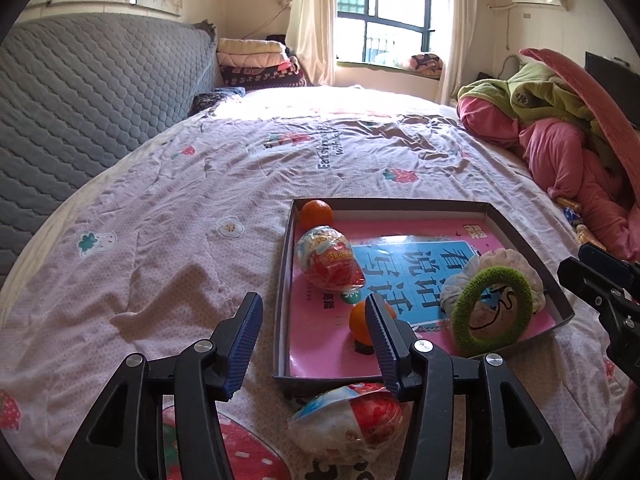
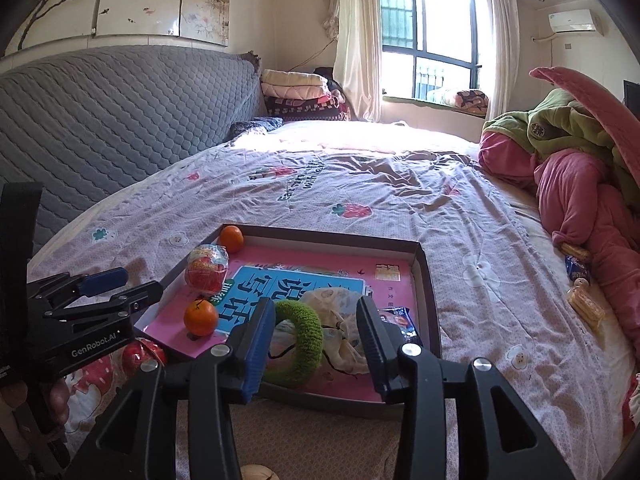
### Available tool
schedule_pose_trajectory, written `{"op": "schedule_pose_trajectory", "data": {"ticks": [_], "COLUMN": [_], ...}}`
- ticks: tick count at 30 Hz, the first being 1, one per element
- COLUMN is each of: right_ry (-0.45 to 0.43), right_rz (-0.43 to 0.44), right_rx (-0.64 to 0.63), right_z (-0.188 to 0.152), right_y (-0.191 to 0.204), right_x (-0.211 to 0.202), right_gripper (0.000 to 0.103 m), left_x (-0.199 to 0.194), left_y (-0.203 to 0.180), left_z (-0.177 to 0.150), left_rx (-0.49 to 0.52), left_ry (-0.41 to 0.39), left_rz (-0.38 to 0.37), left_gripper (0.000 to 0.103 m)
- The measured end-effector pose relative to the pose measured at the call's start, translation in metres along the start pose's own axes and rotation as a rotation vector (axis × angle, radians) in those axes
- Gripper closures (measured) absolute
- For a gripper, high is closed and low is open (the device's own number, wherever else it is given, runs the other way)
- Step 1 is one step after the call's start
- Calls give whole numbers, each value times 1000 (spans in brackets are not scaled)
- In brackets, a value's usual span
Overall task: Organize objects
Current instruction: 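Lower and release the orange in the tray with the left tool while the right tool releases the ring, then grasp the plastic-wrapped red ball with the left tool while the right tool grasps the walnut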
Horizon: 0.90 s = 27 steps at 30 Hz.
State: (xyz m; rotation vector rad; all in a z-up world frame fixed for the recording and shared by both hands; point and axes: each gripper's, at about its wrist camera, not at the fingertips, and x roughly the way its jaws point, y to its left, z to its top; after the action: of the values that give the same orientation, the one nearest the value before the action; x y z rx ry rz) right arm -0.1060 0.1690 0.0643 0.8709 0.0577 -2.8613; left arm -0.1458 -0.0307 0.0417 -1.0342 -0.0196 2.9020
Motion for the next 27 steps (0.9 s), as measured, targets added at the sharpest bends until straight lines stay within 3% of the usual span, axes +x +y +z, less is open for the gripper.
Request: {"op": "schedule_pose_trajectory", "data": {"ticks": [13, 27], "right_ry": [-16, 66], "right_rz": [54, 121], "right_rx": [4, -83], "right_z": [-5, -29], "right_y": [2, 17], "right_x": [-19, -18], "right_gripper": [50, 48], "left_x": [-29, -29], "left_y": [22, 4], "left_z": [-11, -35], "left_rx": [18, 159], "left_ry": [-46, -1], "left_rz": [-7, -131], "left_gripper": [41, 41]}}
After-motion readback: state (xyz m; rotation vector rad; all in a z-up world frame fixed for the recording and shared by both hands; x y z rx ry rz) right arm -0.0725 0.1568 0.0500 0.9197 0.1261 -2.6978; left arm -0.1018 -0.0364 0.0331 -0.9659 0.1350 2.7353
